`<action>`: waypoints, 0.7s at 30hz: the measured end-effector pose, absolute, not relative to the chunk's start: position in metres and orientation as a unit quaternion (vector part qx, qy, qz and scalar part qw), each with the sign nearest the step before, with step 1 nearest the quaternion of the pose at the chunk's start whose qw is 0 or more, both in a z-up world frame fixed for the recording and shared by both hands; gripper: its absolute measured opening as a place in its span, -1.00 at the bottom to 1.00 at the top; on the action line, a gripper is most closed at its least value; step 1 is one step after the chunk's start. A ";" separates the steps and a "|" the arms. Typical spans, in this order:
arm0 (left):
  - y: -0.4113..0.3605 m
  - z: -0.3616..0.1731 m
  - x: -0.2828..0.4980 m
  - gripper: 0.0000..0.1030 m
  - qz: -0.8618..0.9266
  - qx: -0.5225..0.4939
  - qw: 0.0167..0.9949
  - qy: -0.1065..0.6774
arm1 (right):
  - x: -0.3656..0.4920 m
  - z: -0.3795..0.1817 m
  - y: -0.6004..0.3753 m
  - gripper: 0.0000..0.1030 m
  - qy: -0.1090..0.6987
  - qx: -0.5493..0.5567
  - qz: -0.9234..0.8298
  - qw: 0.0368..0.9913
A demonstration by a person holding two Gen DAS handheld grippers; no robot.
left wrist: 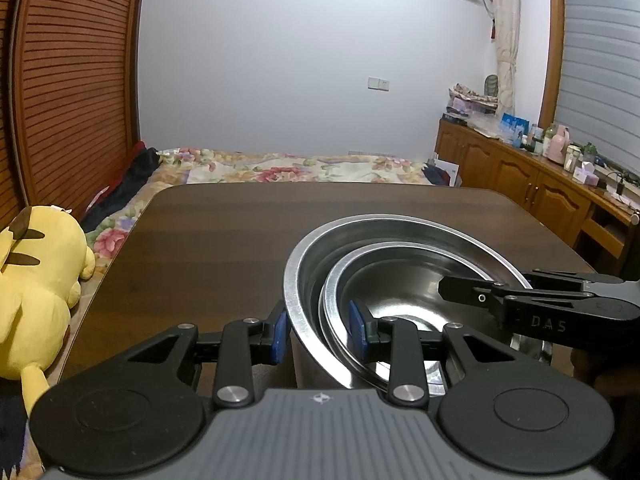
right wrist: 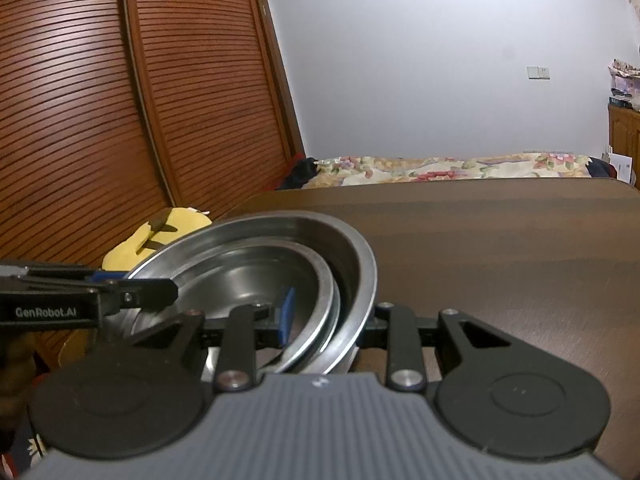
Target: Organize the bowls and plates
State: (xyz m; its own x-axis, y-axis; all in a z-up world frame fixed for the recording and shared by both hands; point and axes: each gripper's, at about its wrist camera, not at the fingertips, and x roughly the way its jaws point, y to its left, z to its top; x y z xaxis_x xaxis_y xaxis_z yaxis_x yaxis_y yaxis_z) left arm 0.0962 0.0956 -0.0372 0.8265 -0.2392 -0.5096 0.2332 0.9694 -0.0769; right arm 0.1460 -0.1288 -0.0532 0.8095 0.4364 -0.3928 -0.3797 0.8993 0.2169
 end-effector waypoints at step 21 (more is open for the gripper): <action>0.093 -0.040 0.095 -0.20 -0.106 -0.012 0.959 0.262 | 0.146 -0.050 -0.123 -0.13 0.233 0.043 0.205 0.950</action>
